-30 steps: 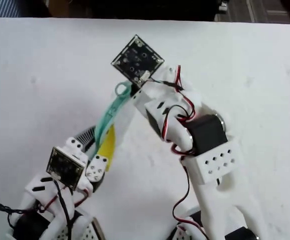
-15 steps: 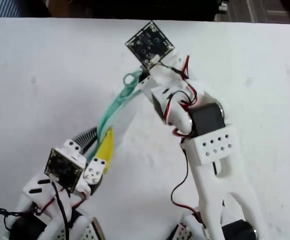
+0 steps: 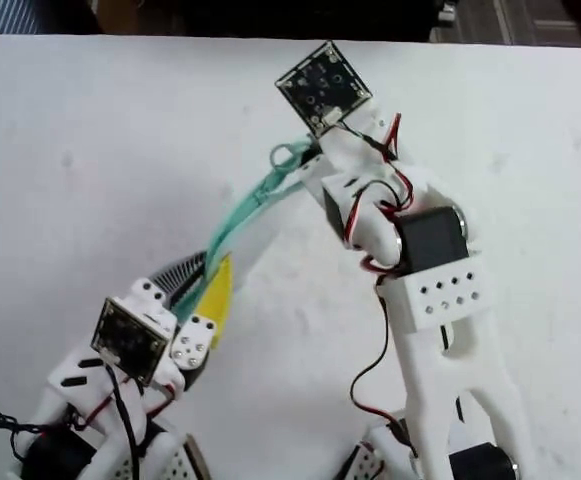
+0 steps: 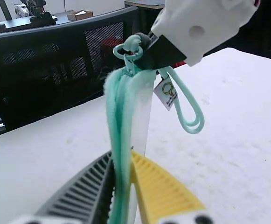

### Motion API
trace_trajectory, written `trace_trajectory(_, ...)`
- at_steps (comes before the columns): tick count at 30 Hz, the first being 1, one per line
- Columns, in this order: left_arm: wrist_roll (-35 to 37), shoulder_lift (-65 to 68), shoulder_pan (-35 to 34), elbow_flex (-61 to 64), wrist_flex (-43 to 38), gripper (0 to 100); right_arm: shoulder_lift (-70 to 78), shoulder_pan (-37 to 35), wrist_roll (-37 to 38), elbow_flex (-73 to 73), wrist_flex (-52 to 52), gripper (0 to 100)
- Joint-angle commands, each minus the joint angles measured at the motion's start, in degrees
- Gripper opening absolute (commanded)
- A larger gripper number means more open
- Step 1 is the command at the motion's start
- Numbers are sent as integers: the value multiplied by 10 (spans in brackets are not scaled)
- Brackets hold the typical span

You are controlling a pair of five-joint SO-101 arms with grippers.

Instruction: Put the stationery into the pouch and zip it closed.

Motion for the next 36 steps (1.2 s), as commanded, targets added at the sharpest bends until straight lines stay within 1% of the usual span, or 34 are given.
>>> trace_trajectory(1,2,-7,-3,-5,-28,103,-58,-38,-4,-2,35,18)
trace_trajectory(2,5,-7,-2,-4,-25,146,-68,-52,-4,-2,43,18)
trace_trajectory(4,47,-7,-5,-9,-7,213,-82,-80,-4,-2,63,18)
trace_trajectory(6,97,-6,-5,-11,-4,225,-88,-102,-4,-2,78,18)
trace_trajectory(8,101,-6,-5,-18,-1,225,-91,-113,-4,-3,86,18)
trace_trajectory(12,40,-6,0,-17,11,225,-92,-123,-7,-5,87,18)
trace_trajectory(14,21,-6,0,-17,18,201,-93,-122,-7,-6,87,18)
trace_trajectory(15,15,-6,0,-16,19,169,-93,-119,-7,-12,86,18)
trace_trajectory(17,5,-6,0,-16,19,70,-93,-109,-8,-33,87,18)
trace_trajectory(18,-11,-6,0,-18,19,20,-93,-102,-10,-43,86,18)
trace_trajectory(20,-41,-6,0,-18,28,33,-87,-92,-24,-63,83,18)
trace_trajectory(22,-37,-6,2,-18,35,22,-86,-84,-25,-62,70,18)
trace_trajectory(27,-40,-6,39,-17,36,23,-86,-86,-27,-2,13,18)
trace_trajectory(30,-40,-6,44,-16,36,23,-87,-80,-27,28,-30,17)
trace_trajectory(33,-62,-7,42,-20,40,23,-86,-53,-27,48,-72,17)
trace_trajectory(36,-69,-7,42,-33,48,22,-86,-2,-25,82,-113,17)
